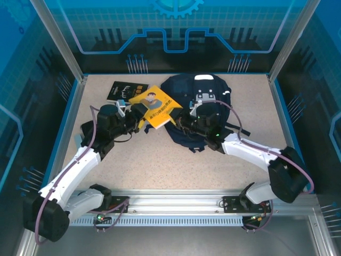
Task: Pack books, pencil case, and school supplies into a backpack
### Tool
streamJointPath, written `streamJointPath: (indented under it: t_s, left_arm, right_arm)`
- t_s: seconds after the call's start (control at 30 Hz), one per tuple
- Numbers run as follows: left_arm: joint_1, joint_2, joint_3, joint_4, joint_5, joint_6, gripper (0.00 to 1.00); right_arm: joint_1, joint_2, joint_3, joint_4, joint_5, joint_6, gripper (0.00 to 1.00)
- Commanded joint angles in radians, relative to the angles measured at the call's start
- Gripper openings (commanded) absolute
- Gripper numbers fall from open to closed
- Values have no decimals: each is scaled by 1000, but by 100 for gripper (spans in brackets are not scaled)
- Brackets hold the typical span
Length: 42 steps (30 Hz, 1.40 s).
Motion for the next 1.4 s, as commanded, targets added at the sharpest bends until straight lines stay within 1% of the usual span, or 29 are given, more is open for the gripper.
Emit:
streamJointPath:
  t_s: [0.0, 0.1, 0.13, 0.2, 0.27, 0.33, 0.43, 0.5, 0.57, 0.6, 0.67, 0.77, 0.87, 0.9, 0.97, 1.1, 1.2, 1.27, 1.37]
  left_arm:
    - [-5, -23, -35, -64, -7, 152, 79]
    - [-15, 13, -22, -76, -2, 260, 85]
    - [-23, 29, -5, -94, 1, 306, 89]
    - [-47, 55, 18, -105, -2, 385, 93]
    - [-88, 79, 32, -86, -32, 451, 98]
    - [-120, 125, 66, -84, -41, 511, 99]
    - [-172, 226, 161, -134, -66, 612, 99]
    - [-220, 304, 228, -166, -90, 696, 99]
    - [-266, 378, 299, -189, -112, 777, 99]
    - [-288, 415, 336, -206, -116, 822, 99]
    - [-336, 504, 446, -285, -175, 916, 99]
    - [-375, 642, 596, -400, -235, 1048, 99]
    - [-403, 755, 710, -463, -285, 1188, 99]
    - [-406, 795, 747, -476, -285, 1241, 98]
    - [-406, 856, 800, -489, -303, 1282, 97]
    - [-410, 941, 900, -528, -268, 1353, 92]
    - [-409, 1017, 973, -560, -225, 1401, 88]
    - [-409, 1057, 1020, -588, -208, 1401, 88]
    - [-410, 1093, 1062, -599, -239, 1400, 88]
  right_arm:
    - [-47, -141, 68, -291, 86, -306, 3]
    - [-108, -226, 74, -414, 118, -416, 3]
    - [-138, -252, 76, -447, 117, -451, 3]
    - [-193, -292, 74, -495, 110, -494, 3]
    - [-266, -343, 71, -553, 86, -539, 2]
    - [-318, -390, 70, -609, 69, -577, 2]
    - [-390, -459, 89, -735, 94, -623, 1]
    - [-449, -486, 112, -834, 109, -640, 1]
    - [-504, -498, 126, -897, 94, -653, 1]
    - [-533, -505, 128, -919, 79, -661, 1]
    - [-581, -520, 117, -930, 52, -664, 1]
    - [-665, -535, 100, -959, -25, -673, 1]
    - [-720, -559, 71, -977, -52, -678, 1]
    - [-748, -566, 73, -1009, -49, -680, 2]
    - [-788, -572, 77, -1046, -54, -686, 2]
    - [-853, -585, 75, -1072, -103, -705, 2]
    - [-861, -590, 64, -1077, -103, -710, 2]
    - [-861, -601, 44, -1063, -92, -698, 2]
    - [-861, -617, 17, -1037, -82, -675, 3]
